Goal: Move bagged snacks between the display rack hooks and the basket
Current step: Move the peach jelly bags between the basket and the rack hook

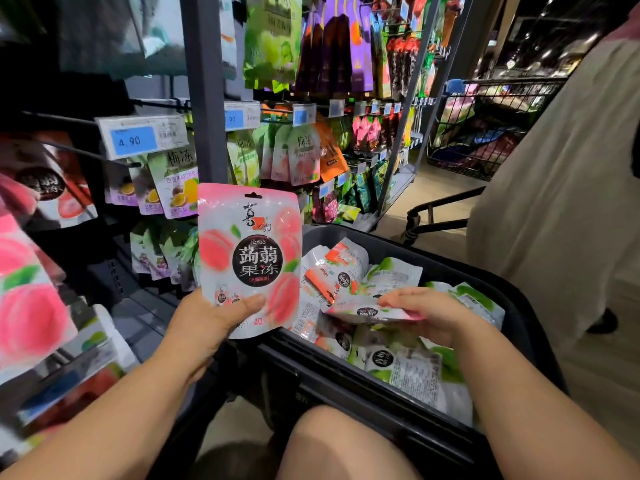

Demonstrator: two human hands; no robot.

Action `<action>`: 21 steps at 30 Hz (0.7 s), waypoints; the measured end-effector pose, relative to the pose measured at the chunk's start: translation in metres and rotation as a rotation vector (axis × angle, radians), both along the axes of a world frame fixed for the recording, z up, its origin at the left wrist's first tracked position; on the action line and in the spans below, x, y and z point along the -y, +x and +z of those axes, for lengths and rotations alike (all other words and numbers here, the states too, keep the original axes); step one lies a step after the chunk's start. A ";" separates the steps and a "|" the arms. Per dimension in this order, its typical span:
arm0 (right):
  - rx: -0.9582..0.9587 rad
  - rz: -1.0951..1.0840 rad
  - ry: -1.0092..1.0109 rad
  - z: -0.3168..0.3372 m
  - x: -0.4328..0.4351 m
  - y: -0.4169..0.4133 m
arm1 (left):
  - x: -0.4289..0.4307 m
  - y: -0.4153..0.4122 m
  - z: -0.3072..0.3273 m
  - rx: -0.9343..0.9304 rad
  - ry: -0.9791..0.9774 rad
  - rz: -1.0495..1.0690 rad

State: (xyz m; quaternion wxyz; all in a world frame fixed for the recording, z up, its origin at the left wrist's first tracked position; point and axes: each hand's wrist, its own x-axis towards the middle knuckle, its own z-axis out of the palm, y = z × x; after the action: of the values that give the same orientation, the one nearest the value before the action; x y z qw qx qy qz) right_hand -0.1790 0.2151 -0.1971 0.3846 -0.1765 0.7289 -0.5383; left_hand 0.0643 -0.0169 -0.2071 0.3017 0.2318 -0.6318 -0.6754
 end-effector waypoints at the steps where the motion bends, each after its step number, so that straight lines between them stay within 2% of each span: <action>1: 0.011 0.005 -0.048 0.001 0.000 0.001 | 0.000 0.000 0.000 0.001 -0.002 -0.001; 7: 0.142 0.019 -0.369 -0.001 0.007 0.003 | -0.001 -0.001 0.001 0.003 0.006 -0.013; 9: 0.115 0.052 -0.426 -0.005 0.009 0.001 | -0.001 0.000 0.001 0.003 0.003 -0.014; 11: -0.023 0.057 -0.356 -0.012 0.014 0.000 | 0.000 0.000 0.000 0.007 0.001 -0.017; 15: -0.394 -0.192 -0.260 -0.006 0.028 0.015 | 0.000 -0.001 -0.001 0.006 -0.011 -0.025; 19: -0.516 -0.314 -0.265 -0.003 0.030 0.017 | -0.002 -0.001 0.001 -0.003 -0.019 -0.030; 21: -0.496 -0.360 -0.320 -0.002 0.029 0.016 | -0.001 0.000 0.001 -0.010 -0.015 -0.027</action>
State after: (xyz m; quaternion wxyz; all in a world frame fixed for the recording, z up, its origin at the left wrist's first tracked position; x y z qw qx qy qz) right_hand -0.1625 0.1866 -0.1992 0.0620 -0.2286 0.7259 -0.6457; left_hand 0.0638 -0.0156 -0.2061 0.2976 0.2175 -0.6384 -0.6757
